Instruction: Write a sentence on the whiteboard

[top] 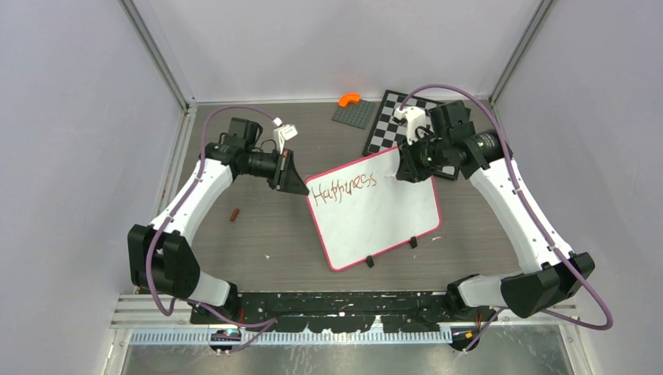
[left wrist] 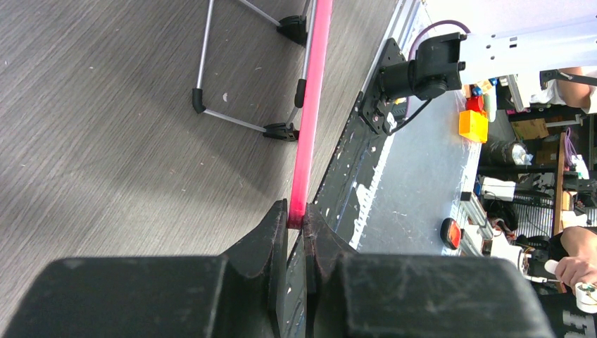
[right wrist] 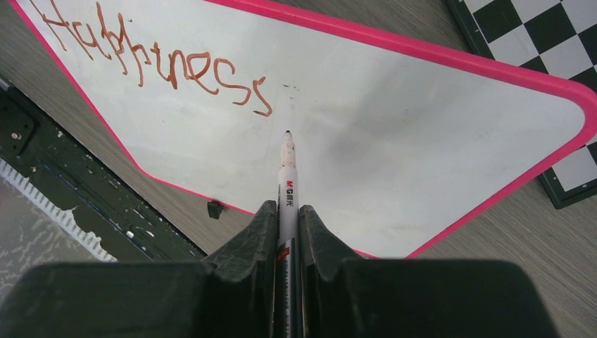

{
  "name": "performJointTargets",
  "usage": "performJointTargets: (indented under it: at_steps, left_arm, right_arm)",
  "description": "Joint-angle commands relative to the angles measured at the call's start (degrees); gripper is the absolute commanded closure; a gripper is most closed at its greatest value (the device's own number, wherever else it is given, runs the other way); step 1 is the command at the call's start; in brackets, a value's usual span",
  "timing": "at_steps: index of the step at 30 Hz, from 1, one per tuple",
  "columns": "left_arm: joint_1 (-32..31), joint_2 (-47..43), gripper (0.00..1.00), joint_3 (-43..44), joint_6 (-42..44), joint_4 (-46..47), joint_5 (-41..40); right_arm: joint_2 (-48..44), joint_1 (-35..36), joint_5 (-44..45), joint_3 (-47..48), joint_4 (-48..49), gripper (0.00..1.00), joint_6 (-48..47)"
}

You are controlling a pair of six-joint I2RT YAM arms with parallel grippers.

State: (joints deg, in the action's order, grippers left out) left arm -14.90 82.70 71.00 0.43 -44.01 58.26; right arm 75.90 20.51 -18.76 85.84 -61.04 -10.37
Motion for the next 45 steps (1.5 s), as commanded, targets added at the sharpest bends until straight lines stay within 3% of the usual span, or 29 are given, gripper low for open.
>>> performJointTargets:
  at_steps: [1,28,38,45]
  left_arm:
    - [-0.13,-0.76,1.00,0.71,-0.60,0.17,2.20]
    - [-0.13,-0.40,1.00,0.98,-0.60,-0.16,2.19]
    - [-0.09,-0.76,1.00,0.72,-0.60,-0.02,2.31]
    - [-0.13,-0.85,1.00,0.74,-0.60,0.11,2.34]
  right_arm:
    - [0.52,0.29,0.29,1.81,3.96,1.00,1.10]
    - [0.87,1.92,4.77,-3.46,5.73,1.00,1.52]
    - [1.70,2.52,3.95,4.82,3.58,1.00,1.97]
    - [3.11,2.59,4.88,4.79,5.05,1.00,2.30]
